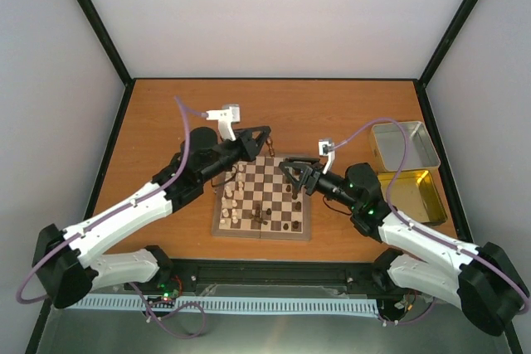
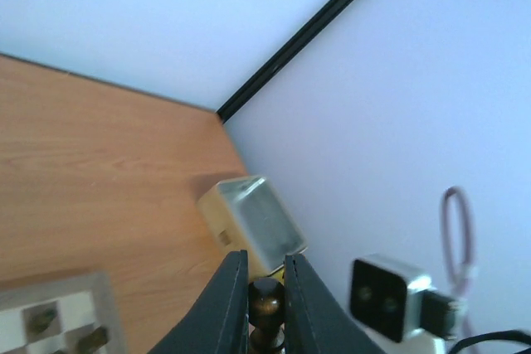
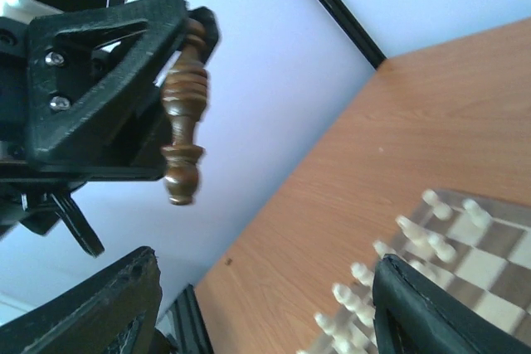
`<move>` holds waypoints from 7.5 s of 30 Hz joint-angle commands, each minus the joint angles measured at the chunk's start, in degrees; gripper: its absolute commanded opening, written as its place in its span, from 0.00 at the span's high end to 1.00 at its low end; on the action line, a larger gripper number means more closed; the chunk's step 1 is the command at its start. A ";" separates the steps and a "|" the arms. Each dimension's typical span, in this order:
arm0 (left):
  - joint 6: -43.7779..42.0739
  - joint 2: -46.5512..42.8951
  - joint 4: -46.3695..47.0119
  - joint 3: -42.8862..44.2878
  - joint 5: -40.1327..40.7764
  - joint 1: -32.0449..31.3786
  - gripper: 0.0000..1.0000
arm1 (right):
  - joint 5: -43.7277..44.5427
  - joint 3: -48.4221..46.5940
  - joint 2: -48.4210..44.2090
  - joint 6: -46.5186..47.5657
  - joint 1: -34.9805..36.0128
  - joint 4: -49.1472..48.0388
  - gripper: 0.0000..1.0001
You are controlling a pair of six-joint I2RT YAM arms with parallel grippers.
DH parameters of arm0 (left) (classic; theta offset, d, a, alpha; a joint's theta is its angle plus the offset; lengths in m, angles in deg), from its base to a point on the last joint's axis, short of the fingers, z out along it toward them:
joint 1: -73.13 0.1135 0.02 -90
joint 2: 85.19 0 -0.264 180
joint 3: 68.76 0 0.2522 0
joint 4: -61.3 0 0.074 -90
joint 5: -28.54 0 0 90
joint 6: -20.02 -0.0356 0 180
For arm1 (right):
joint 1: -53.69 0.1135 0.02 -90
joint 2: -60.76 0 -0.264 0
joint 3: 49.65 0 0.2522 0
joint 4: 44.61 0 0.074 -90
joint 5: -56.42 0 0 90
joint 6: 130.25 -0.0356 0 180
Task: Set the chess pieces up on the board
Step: Pick up the chess piece from the chessboard, then place the chess piece on the chessboard.
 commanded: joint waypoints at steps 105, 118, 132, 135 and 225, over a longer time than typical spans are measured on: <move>-18.00 -26.32 -15.48 -9.65 20.70 0.19 0.99 | 8.67 -53.98 36.89 14.56 5.08 106.98 0.97; -18.18 -27.04 -15.86 -9.43 22.12 0.22 0.99 | 17.33 -68.10 44.57 18.68 -0.75 111.52 0.97; -17.74 -27.43 -15.95 -9.21 22.72 0.22 0.99 | 19.21 -74.94 55.99 21.77 -5.48 112.67 0.97; -17.74 -27.99 -15.99 -9.29 23.21 0.24 0.99 | 18.42 -76.45 58.60 22.88 -5.60 114.33 0.97; -5.59 -11.01 -9.48 1.44 -0.25 0.19 0.98 | -6.42 -23.44 8.16 5.83 -5.47 25.58 0.37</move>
